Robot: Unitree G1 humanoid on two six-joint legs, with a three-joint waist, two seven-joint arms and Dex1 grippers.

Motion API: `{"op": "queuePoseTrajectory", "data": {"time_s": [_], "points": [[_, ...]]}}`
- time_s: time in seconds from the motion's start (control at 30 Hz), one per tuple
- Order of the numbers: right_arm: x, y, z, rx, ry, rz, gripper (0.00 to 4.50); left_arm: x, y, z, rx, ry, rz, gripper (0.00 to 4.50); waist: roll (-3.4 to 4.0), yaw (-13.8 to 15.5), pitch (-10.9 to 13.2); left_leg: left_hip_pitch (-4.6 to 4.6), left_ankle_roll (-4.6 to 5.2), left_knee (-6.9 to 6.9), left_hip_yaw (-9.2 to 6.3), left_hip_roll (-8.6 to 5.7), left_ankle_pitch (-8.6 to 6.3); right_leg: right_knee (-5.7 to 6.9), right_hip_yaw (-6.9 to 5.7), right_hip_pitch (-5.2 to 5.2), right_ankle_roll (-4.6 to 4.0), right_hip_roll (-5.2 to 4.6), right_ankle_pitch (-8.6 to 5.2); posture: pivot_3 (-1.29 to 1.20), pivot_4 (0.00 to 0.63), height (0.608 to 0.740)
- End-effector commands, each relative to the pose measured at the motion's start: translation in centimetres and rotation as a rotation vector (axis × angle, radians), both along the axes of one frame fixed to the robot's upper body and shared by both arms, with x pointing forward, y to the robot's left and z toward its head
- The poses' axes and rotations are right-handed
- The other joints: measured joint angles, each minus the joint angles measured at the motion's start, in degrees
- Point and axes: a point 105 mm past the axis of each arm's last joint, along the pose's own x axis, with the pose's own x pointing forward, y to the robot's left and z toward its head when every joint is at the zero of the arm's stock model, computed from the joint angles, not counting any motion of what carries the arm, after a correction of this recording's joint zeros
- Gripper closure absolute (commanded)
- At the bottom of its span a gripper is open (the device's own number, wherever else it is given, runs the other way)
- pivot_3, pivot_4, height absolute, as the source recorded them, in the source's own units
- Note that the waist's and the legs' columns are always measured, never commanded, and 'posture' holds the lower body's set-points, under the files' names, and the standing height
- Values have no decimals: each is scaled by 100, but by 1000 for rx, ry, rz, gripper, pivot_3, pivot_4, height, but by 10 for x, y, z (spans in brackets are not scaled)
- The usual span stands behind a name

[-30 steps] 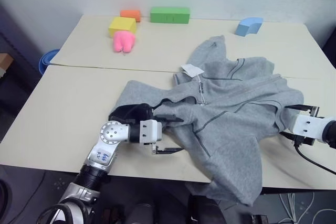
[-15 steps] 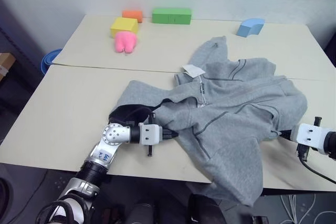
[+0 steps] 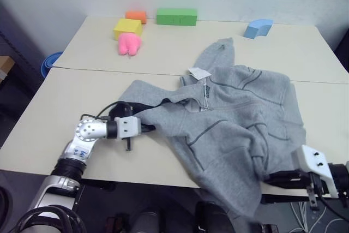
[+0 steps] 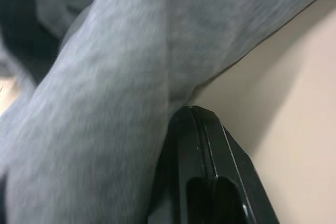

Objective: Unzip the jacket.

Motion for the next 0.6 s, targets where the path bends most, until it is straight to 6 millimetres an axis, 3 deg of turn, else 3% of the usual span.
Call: {"op": "queuePoseTrajectory", "data": {"time_s": [0.03,0.23,0.37,0.43,0.47,0.53,0.6], "points": [[-22,32,9,85,68,61,4476,10,28,5,27,-12,94,4500,-3,11,1,-5,0,1,-3,-1,0,-2,-3,-2,0,2,0,0,150,740],[-48,45,0,97,155,87,4476,18,53,12,58,-1,158,4500,-29,26,3,-11,3,1,-5,-11,0,-2,-17,-3,0,14,0,0,150,740],[-35,35,-4,82,39,-19,4476,3,56,13,27,77,78,4500,-38,19,0,-11,5,1,-1,-13,0,-1,-28,-3,1,15,0,0,150,740],[-31,36,5,180,38,-96,4476,-10,58,12,-20,197,41,4500,-40,-15,-1,-10,7,1,4,-13,-1,-2,-30,-5,1,15,1,0,150,740],[-35,39,9,216,60,-93,4028,-16,59,13,-48,258,38,4324,-38,-20,0,-8,6,1,6,-12,-1,3,-29,-6,2,16,1,0,150,740],[-41,45,19,292,57,-78,3656,-33,60,16,-85,385,24,3940,-40,-20,0,-11,6,1,3,-8,-2,5,-20,-11,1,17,0,0,150,740],[-42,50,33,388,22,-80,3009,-46,56,31,-197,502,17,3375,-49,-20,5,-12,3,1,-4,-1,-3,4,-17,-8,-1,25,-1,0,150,740]]}}
